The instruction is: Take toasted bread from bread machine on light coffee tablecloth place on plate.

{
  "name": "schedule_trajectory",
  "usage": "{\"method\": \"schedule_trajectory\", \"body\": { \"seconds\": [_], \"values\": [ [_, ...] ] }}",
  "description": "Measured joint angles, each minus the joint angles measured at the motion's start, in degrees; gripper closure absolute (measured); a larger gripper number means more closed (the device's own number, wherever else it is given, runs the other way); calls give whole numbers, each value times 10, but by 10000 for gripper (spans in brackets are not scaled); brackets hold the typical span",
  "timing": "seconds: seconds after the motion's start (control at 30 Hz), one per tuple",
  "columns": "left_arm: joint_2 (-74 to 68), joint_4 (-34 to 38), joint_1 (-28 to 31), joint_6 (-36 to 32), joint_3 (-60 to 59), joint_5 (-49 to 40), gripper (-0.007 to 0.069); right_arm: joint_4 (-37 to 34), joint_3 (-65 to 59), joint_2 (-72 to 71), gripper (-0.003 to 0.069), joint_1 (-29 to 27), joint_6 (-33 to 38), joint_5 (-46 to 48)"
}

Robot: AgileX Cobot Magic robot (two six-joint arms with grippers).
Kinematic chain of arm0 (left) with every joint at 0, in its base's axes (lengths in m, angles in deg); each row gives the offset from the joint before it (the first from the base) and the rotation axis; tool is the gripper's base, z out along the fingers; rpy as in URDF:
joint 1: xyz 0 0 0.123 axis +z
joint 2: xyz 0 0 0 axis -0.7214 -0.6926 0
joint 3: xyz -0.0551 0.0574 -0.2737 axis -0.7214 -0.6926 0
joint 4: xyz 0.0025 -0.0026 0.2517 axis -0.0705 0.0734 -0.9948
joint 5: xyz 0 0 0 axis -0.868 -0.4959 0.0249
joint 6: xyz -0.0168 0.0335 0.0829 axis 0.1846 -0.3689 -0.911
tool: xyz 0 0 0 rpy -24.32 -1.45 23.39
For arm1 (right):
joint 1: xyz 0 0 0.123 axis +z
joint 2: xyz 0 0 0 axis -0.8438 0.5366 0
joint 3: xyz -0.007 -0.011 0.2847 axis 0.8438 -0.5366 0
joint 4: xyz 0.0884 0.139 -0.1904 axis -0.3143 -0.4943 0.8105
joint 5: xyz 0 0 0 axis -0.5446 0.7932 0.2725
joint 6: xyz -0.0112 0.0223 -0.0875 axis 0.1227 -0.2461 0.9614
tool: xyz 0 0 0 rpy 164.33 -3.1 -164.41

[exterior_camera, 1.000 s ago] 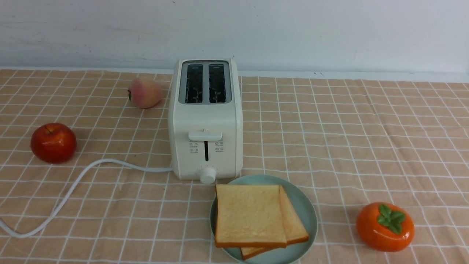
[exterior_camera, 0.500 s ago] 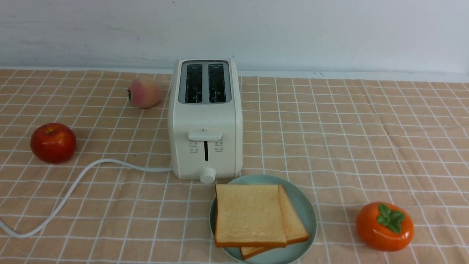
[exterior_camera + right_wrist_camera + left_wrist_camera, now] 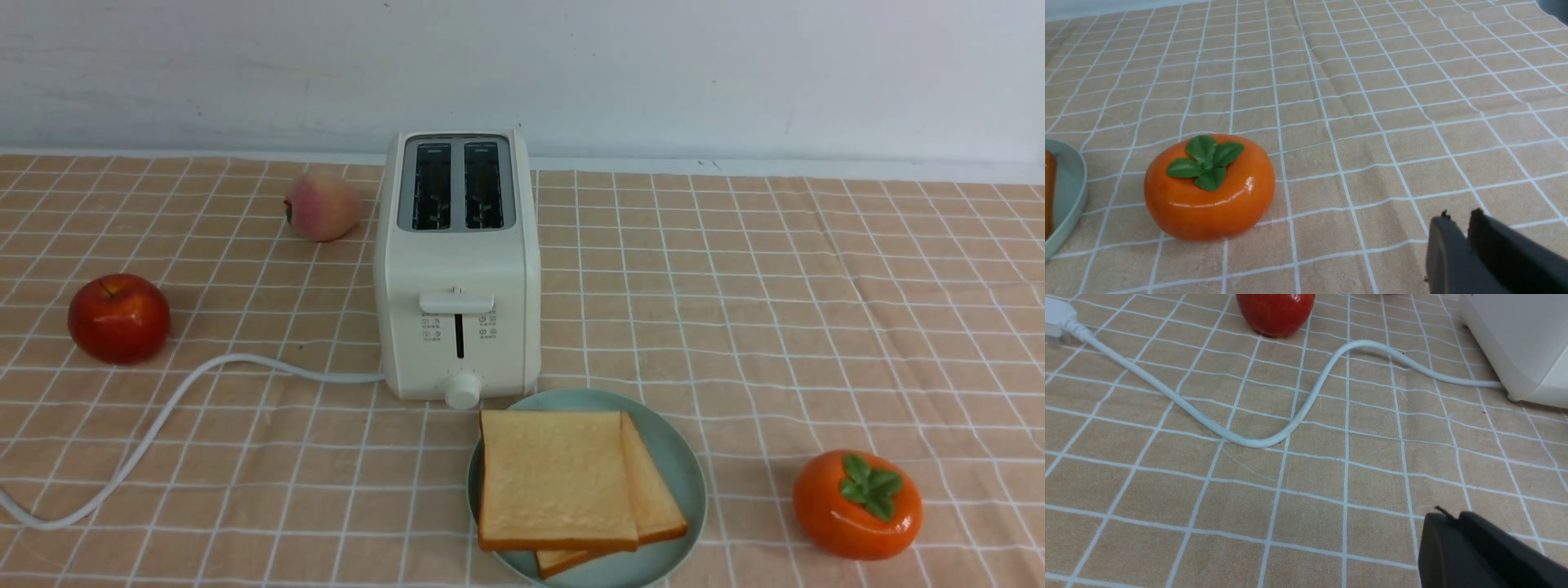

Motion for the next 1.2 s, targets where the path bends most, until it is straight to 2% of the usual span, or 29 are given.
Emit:
{"method": "schedule_trajectory", "body": {
  "seconds": [1.2],
  "values": [
    [0, 0, 0, 0, 0, 0, 596, 0, 0, 0, 545, -2, 0, 0]
  ]
}}
